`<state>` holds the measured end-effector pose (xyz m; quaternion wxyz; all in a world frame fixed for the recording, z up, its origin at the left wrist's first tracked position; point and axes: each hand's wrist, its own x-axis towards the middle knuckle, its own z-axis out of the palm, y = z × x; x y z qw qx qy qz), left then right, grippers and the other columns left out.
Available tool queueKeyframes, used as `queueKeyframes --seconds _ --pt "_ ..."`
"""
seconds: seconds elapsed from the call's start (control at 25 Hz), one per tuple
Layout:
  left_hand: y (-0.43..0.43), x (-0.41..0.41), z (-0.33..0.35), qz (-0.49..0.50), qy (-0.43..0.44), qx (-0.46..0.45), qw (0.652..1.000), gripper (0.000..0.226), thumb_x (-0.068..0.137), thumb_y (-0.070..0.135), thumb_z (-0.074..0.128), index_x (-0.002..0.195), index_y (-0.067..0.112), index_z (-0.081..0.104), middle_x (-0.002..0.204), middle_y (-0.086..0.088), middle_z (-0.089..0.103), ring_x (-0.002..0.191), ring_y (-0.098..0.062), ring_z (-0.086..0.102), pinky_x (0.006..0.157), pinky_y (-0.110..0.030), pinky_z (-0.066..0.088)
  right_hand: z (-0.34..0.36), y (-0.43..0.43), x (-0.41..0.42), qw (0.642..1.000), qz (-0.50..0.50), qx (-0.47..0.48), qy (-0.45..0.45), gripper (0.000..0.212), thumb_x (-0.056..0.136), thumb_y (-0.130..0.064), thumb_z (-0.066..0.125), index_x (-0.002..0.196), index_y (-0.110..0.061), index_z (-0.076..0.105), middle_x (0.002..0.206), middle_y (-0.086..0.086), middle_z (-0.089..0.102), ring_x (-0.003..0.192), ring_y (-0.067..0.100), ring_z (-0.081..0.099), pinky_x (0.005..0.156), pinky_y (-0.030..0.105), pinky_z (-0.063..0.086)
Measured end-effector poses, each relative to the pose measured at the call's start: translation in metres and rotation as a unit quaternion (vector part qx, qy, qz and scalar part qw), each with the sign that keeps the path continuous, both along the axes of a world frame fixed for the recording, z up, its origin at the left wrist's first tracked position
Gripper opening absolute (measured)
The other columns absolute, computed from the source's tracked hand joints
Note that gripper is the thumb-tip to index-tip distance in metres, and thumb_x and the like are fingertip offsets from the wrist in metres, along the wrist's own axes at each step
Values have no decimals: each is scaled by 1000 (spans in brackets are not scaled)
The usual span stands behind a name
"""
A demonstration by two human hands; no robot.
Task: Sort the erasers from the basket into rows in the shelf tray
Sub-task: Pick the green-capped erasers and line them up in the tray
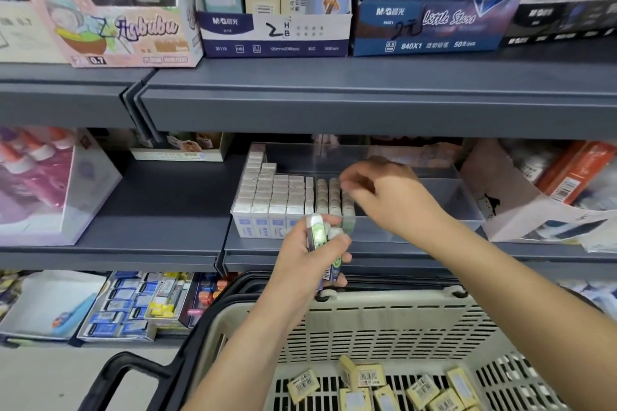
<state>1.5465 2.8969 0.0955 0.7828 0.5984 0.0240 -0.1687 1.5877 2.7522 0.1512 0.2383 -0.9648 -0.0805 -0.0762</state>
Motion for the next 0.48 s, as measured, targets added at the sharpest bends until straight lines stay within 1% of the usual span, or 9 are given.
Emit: queueKeyframes --seconds 0.04,0.08,0.12,0.2,0.28,0.32,0.4,0.44,0.48 --pt "-1 0 -1 -2 -6 3 1000 19 85 5 63 99 17 59 92 -10 61 63 -9 63 46 -24 47 4 7 -10 999 21 28 17 22 84 -44 55 88 -27 68 74 -16 62 70 -3 55 62 7 40" --pt "-1 1 -2 -7 -14 6 1000 20 84 4 63 99 16 58 89 -10 61 63 -9 62 45 -23 47 7 13 -18 998 39 44 36 23 78 -49 58 79 -28 68 63 -18 58 62 -6 52 56 7 38" --pt "-1 0 -3 -12 -22 10 1000 21 83 3 64 99 16 57 85 -8 61 63 -9 62 45 -23 46 9 18 -24 996 50 47 50 20 76 -46 61 73 -28 68 58 -17 56 58 -7 50 53 9 37" --pt "-2 0 -4 -16 -30 16 999 22 81 2 67 95 16 57 77 -4 62 63 -10 62 45 -23 46 11 18 -27 994 57 77 60 8 77 -28 66 69 -27 66 53 -17 56 54 -5 50 54 11 37" --pt "-2 0 -4 -17 -26 18 999 22 80 2 67 95 16 57 77 -3 61 63 -10 61 45 -23 45 15 16 -27 988 63 114 83 6 79 -22 66 75 -26 66 54 -20 56 54 -4 52 55 9 39" --pt "-2 0 -4 -21 -25 17 999 23 81 2 66 97 15 56 79 -5 60 63 -10 61 44 -23 44 15 16 -28 987 75 108 96 2 82 -25 65 82 -25 67 58 -20 57 57 -4 52 57 8 39" --pt "-2 0 -3 -37 -32 13 999 24 83 2 65 101 13 56 79 -9 59 62 -11 60 42 -23 42 12 17 -30 988 97 67 102 10 86 -29 62 91 -25 69 71 -19 58 66 -4 52 62 9 39" --pt "-1 -1 -2 -45 -35 7 998 25 82 3 66 102 13 56 79 -8 59 61 -11 59 41 -23 42 11 18 -30 986 105 73 104 10 86 -28 62 91 -24 69 76 -16 60 68 -3 53 64 11 41" --pt "-1 -1 -1 -51 -32 -5 998 27 79 6 70 102 13 56 78 -6 59 61 -11 59 41 -23 42 12 18 -30 980 108 119 114 7 85 -25 63 88 -22 69 78 -11 64 67 0 54 65 15 44"
